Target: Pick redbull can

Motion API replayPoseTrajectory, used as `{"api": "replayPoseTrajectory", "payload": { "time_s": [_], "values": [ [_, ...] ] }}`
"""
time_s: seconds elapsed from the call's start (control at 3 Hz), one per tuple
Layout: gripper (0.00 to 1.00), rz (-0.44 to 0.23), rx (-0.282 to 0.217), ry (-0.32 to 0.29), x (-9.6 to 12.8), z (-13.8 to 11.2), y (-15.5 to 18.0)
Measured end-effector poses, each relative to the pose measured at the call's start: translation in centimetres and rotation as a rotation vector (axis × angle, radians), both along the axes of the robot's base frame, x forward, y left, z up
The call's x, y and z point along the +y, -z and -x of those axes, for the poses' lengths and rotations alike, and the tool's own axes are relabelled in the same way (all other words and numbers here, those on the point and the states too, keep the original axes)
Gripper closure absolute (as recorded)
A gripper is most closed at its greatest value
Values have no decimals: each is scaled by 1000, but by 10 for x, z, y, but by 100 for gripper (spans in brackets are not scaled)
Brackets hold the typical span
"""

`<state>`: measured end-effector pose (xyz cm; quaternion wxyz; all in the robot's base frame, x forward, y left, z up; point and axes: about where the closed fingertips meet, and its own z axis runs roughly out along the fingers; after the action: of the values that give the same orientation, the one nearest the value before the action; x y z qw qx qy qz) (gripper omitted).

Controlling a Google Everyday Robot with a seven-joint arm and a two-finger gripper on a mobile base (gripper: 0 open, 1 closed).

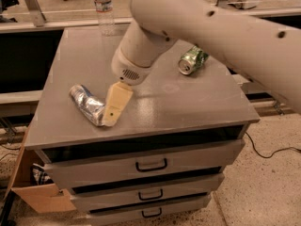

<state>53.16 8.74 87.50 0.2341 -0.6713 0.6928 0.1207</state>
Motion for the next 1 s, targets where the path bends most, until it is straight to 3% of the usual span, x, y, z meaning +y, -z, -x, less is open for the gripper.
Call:
{"api": "replayPoseTrajectory", "payload": {
  "time_s": [0.67,1.0],
  "values": [
    [0,4,106,57,45,-7,24],
    [0,25,137,90,61,-2,29]
  ]
}}
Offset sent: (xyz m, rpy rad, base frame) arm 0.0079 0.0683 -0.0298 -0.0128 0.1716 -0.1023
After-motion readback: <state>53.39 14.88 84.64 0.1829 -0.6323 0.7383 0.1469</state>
